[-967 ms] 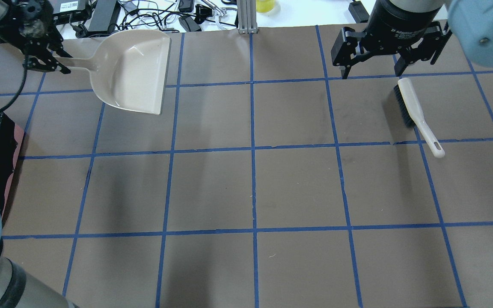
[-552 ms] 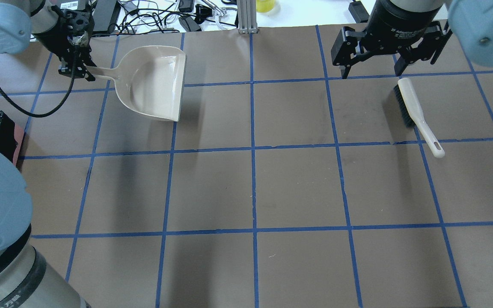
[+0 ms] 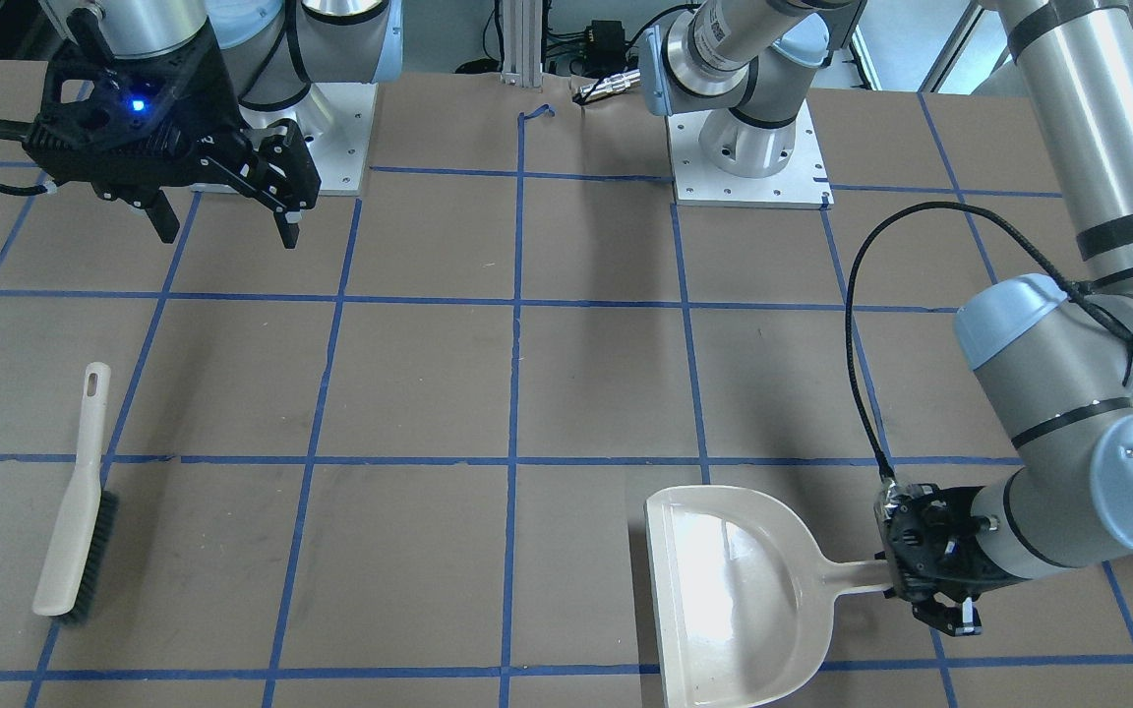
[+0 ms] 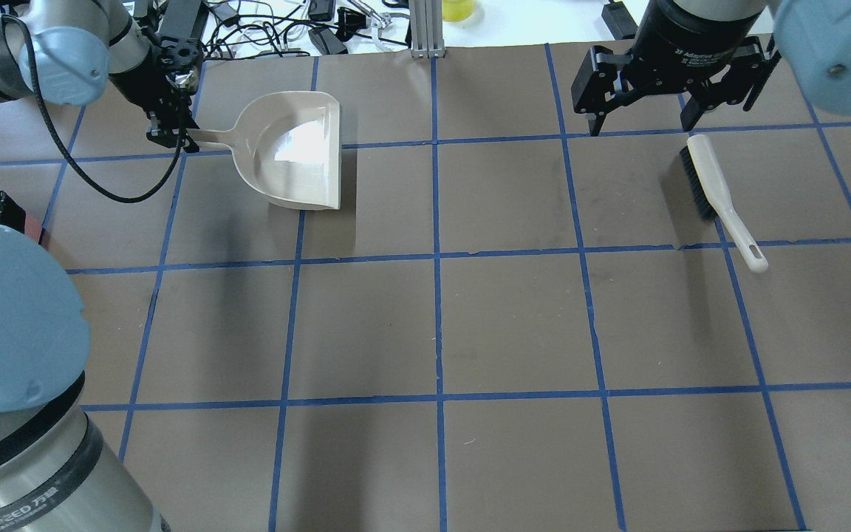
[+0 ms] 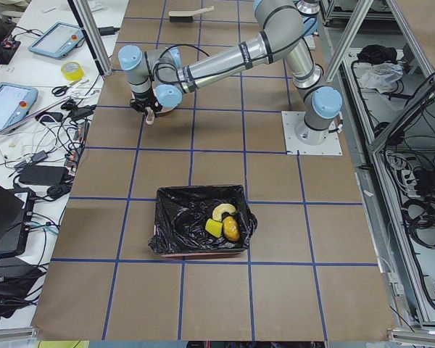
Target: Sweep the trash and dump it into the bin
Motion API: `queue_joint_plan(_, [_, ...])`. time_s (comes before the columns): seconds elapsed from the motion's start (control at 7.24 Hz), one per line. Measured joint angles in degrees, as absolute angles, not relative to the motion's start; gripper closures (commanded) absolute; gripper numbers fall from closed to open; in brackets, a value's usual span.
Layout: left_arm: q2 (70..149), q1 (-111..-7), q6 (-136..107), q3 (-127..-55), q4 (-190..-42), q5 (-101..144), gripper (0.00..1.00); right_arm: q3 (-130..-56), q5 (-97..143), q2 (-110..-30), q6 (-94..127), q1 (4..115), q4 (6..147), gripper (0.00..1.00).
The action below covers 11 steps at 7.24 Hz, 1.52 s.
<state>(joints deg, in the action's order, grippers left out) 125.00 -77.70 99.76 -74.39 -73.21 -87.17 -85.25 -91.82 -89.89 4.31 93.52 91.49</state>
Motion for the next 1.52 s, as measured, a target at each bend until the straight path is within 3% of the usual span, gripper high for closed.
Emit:
queue_joint_plan(0.55, [125.5,-78.2,101.0,-77.1,-71.0,-87.2,1.0,-85.3,-91.8,-89.9,4.3,93.5,91.5,0.0])
queue_joint_plan(0.69, [125.5,-78.3,101.0,-77.6,-70.9,-87.2,0.66,-85.3,-91.8,-89.9,4.3,93.5,91.4,0.0])
queue_joint_plan(0.83, [125.4,-78.3,101.1,-78.4,-70.5,-87.2,0.15,-85.3,-91.8,-90.0,4.3,93.5,91.4,0.0])
queue_joint_plan(1.52, [119.9,-79.7,90.6,-78.5,-72.7,-86.7,0.11,-85.3,-91.7,-90.0,4.3,93.5,91.4,0.0])
